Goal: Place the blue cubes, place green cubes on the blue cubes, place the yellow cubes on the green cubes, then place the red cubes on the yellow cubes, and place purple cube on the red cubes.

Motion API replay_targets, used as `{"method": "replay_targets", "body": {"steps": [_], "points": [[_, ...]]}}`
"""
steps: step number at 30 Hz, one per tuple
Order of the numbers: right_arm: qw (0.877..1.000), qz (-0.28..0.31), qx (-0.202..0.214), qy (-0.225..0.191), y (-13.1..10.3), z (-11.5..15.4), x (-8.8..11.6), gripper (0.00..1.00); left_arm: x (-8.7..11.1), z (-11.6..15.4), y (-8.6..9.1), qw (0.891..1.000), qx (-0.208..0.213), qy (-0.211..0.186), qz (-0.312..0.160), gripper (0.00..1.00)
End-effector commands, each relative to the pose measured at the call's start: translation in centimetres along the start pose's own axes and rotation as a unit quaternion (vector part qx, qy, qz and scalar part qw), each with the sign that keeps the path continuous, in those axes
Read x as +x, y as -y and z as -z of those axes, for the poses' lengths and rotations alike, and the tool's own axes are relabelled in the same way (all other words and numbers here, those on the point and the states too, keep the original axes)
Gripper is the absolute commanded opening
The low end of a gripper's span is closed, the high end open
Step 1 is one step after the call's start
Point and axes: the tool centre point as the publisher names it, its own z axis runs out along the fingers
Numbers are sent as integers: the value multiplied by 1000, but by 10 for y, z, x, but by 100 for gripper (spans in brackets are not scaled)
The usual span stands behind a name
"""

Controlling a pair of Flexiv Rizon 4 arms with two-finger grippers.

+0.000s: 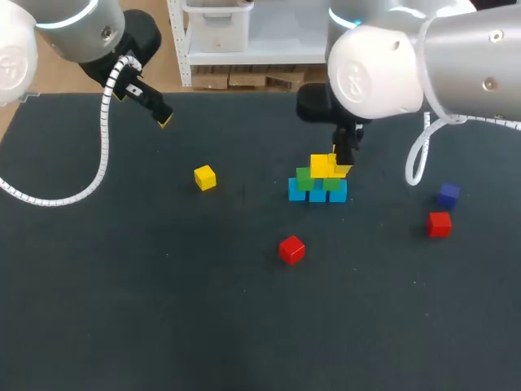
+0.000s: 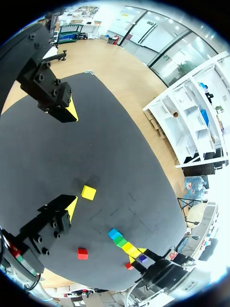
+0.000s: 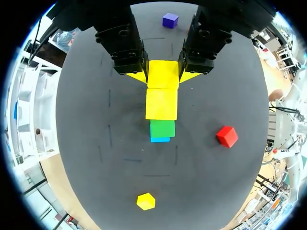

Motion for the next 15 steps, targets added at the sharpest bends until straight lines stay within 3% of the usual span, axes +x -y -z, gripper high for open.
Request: {"method": "replay_targets", "body": {"steps": [1,8,15], "points": [[1000,0,-2,0,2,-1,0,0,-1,0,-1,1000,2,0,-1,100],[1000,0,-3,0,2,-1,0,4,-1,0,-1,1000,2,0,-1,100],[1000,-1,-2,0,2,-1,0,42,-1,0,-1,1000,2,0,-1,100]]}}
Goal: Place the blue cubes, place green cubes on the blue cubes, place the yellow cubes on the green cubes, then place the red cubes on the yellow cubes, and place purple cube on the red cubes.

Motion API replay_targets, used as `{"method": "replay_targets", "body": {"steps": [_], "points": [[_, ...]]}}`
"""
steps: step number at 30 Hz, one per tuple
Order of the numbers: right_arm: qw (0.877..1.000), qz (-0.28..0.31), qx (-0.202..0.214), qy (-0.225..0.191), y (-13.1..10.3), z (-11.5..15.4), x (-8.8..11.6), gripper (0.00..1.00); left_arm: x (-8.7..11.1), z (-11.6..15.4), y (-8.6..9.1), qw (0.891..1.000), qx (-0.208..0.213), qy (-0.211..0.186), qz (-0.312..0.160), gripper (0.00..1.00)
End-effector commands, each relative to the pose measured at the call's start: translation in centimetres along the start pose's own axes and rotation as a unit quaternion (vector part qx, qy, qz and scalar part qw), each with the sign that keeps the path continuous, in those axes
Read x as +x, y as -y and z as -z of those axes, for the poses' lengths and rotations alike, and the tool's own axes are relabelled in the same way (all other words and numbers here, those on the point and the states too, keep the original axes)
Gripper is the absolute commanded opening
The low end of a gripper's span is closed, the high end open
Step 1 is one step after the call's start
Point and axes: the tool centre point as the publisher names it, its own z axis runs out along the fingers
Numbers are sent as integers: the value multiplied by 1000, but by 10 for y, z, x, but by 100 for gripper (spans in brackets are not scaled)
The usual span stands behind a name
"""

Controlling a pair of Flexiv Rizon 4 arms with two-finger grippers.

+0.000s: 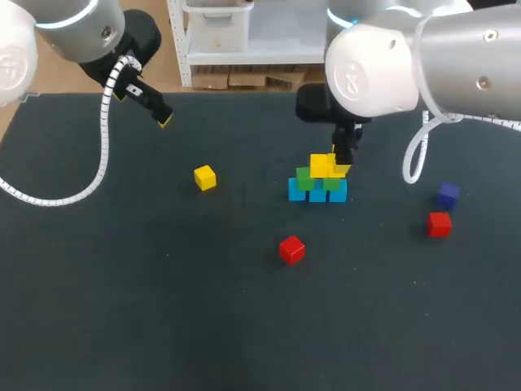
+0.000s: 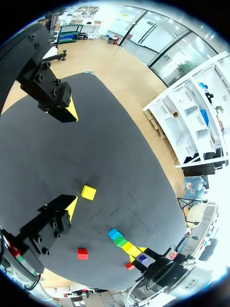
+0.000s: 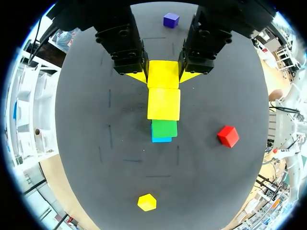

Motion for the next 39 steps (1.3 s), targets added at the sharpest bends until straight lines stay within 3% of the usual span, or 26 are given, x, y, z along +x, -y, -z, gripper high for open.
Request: {"method": "replay_targets", "body": {"steps": [1,16,22,39], "points": [[1000,-1,0,-1,-1,0,1,45,-1,0,-1,1000,2,0,-1,100],[1000,-10,14,17,-2,12,9,50,-1,0,-1,1000,2,0,-1,100],[1000,-9,16,9,-1,13,12,44,-1,0,-1,1000,2,0,-1,100],[1000,1,10,12,-4,10,5,41,-1,0,-1,1000,2,0,-1,100]]}}
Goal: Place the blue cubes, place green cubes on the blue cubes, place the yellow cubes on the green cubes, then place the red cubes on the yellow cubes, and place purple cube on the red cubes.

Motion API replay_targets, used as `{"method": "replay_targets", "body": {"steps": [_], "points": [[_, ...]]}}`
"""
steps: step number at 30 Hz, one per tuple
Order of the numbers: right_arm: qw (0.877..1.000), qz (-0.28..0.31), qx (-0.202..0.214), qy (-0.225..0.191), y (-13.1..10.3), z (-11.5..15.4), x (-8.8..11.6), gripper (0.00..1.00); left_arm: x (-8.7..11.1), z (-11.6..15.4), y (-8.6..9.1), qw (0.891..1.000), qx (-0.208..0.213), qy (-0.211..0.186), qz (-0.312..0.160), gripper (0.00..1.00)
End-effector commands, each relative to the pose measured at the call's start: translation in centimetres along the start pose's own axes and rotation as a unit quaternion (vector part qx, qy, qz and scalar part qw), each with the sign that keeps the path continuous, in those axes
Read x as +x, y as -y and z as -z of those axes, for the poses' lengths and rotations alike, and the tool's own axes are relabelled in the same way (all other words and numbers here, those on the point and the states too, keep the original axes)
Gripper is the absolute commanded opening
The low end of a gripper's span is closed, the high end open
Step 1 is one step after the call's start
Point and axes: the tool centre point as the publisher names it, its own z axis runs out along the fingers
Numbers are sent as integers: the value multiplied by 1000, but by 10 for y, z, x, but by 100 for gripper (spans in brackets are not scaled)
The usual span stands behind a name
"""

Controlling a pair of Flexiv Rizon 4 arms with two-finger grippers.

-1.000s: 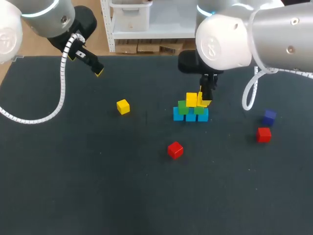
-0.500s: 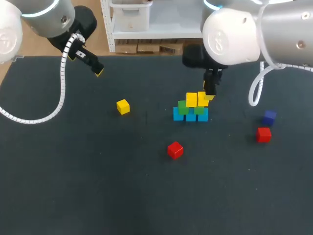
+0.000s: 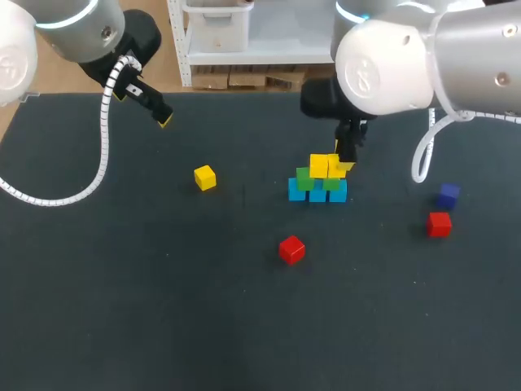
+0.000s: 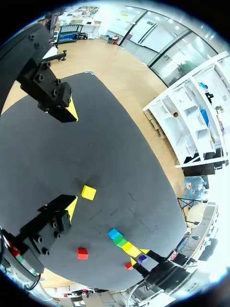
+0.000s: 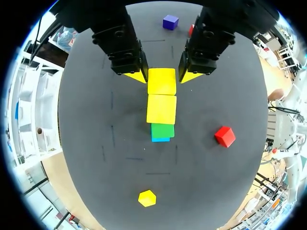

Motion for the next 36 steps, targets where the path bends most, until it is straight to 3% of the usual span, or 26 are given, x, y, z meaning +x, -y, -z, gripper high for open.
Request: {"method": "replay_targets", "body": {"steps": [1,4,6,7,8,15,25,32,36], "points": [[1000,-1,2,2,-1,0,2,42,-1,0,-1,1000,2,0,-1,100],[1000,-3,4,2,0,0,3,47,-1,0,-1,1000,2,0,-1,100],[1000,-4,6,2,1,1,3,69,-1,0,-1,1000,2,0,-1,100],[1000,-4,8,1,1,2,4,92,-1,0,-1,1000,2,0,-1,100],[1000,-5,9,2,1,2,4,100,-1,0,-1,1000,2,0,-1,100],[999,-25,33,34,-3,25,17,100,-1,0,-1,1000,2,0,-1,100],[991,-64,98,69,-5,72,56,100,-1,0,-1,1000,2,0,-1,100],[986,-100,119,62,-3,88,87,100,-1,0,-1,1000,2,0,-1,100],[989,-88,117,34,-6,90,93,100,-1,0,-1,1000,2,0,-1,100]]}}
